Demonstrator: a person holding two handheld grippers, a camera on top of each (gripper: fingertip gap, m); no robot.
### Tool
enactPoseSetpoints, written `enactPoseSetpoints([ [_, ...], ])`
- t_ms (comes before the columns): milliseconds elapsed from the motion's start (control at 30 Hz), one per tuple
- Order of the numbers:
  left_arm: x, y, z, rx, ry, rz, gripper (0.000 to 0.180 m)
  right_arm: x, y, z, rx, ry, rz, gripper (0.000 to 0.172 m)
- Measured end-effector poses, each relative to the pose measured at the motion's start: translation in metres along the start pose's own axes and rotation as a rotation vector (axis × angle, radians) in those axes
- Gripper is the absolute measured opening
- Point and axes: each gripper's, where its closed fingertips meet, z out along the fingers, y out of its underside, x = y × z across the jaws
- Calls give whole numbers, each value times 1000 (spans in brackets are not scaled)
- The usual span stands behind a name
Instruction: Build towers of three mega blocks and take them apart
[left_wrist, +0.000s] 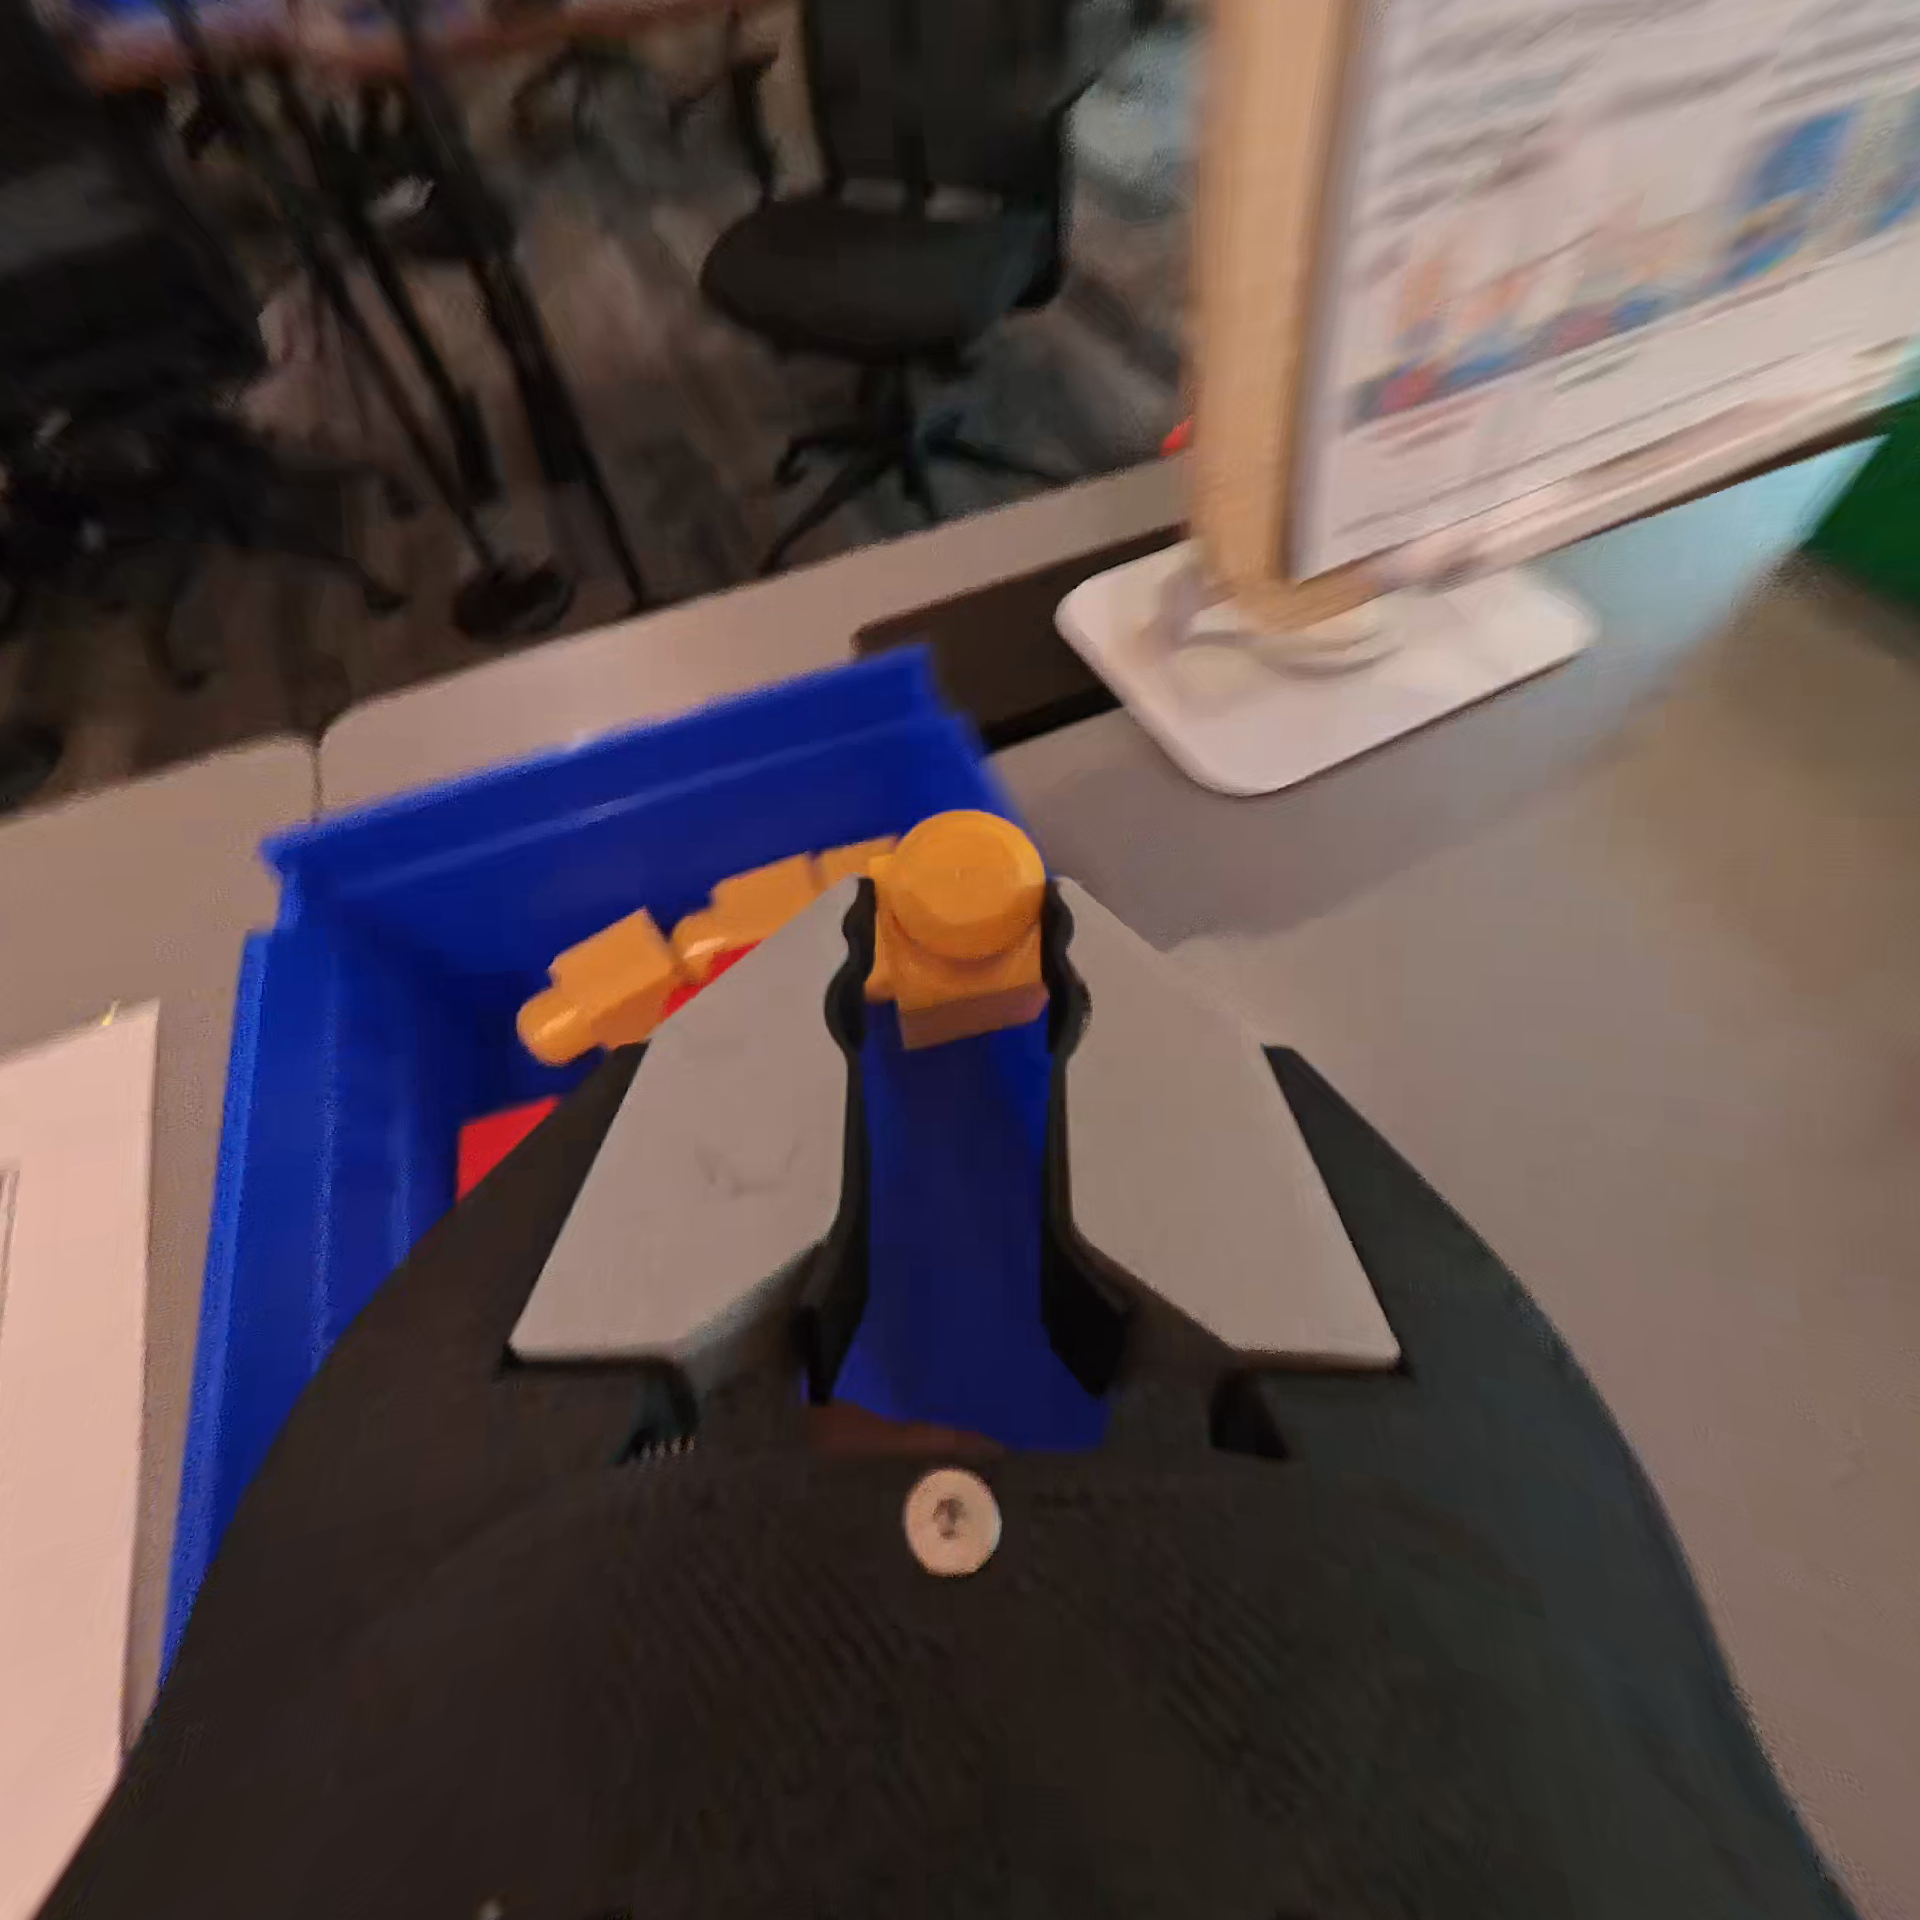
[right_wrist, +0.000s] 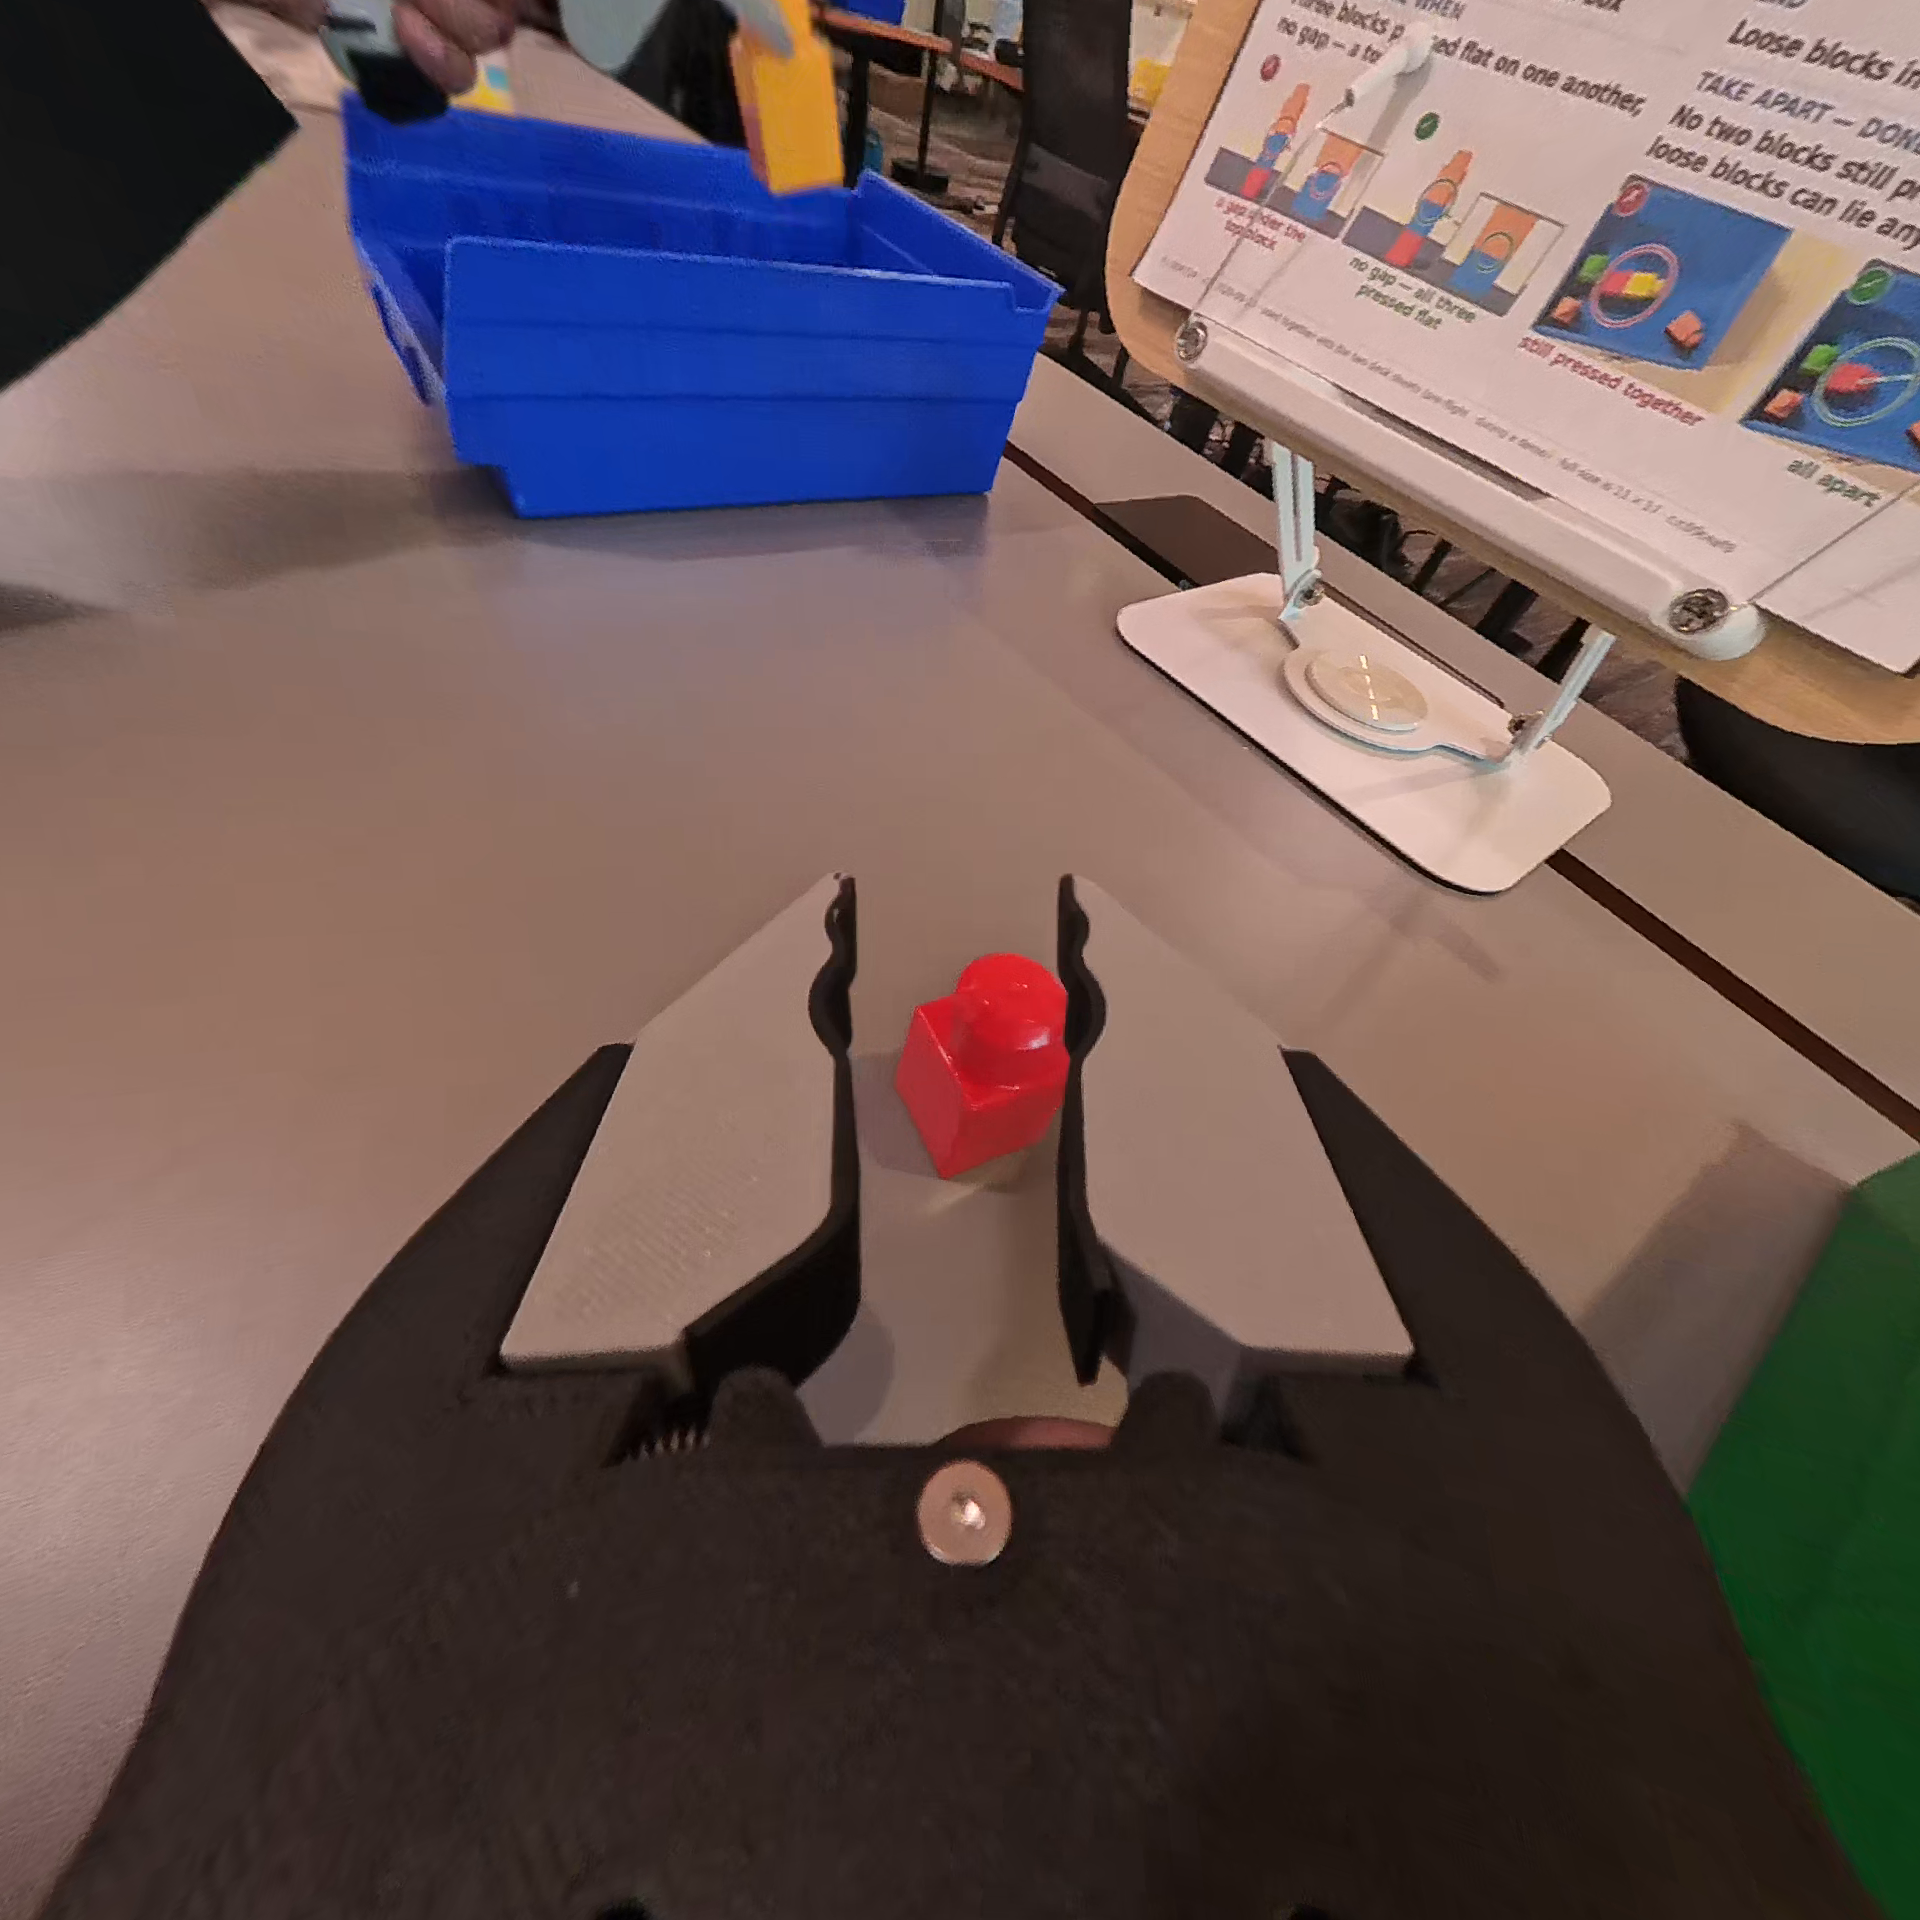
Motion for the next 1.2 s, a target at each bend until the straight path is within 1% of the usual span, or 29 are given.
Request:
enactPoseSetpoints([
  [67, 61, -34, -29, 118, 194, 48, 30, -5, -7, -3, 30, -43, 20, 36],
  [100, 99, -43, -41, 152, 316, 85, 30, -9, -11, -6, 50, -72, 30, 37],
  [167, 170, -46, -53, 164, 506, 182, 30, -16, -24, -13, 107, -125, 49, 37],
  [233, 235, -33, -58, 137, 679, 269, 30, -25, -35, -20, 159, -195, 73, 40],
  [300, 295, -9, -67, 95, 887, 352, 30, -42, -45, -29, 202, -334, 105, 40],
  [333, 316, 5, -67, 55, 948, 390, 30, -51, -48, -34, 214, -404, 118, 41],
  [400, 342, 26, -63, 4, 999, 459, 30, -63, -51, -38, 221, -478, 121, 44],
  [500, 362, 41, -62, -21, 1059, 487, 30, -70, -44, -35, 177, -486, 79, 46],
  [667, 369, 43, -67, 21, 1109, 478, 30, -88, -34, -27, 120, -527, 46, 47],
  [733, 370, 50, -64, -11, 1103, 484, 30, -93, -33, -23, 119, -539, 52, 43],
  [767, 371, 54, -65, -21, 1113, 486, 29, -94, -31, -21, 106, -533, 44, 34],
  [833, 372, 61, -64, -39, 1116, 506, 29, -98, -24, -18, 70, -550, 33, 33],
  [867, 371, 62, -62, -43, 1104, 503, 29, -96, -22, -15, 57, -533, 29, 33],
  [967, 364, 50, -46, 1, 1036, 414, 28, -76, -22, -12, 58, -444, 60, 33],
  [1000, 358, 45, -41, 22, 1014, 369, 31, -69, -23, -13, 72, -422, 80, 33],
  [1067, 348, 40, -37, 32, 1007, 279, 32, -54, -27, -17, 108, -400, 135, 33],
  [1133, 342, 42, -36, 51, 1022, 205, 33, -48, -35, -24, 160, -428, 198, 33],
  [1200, 343, 46, -34, 71, 1030, 164, 34, -49, -43, -29, 208, -471, 243, 33],
])
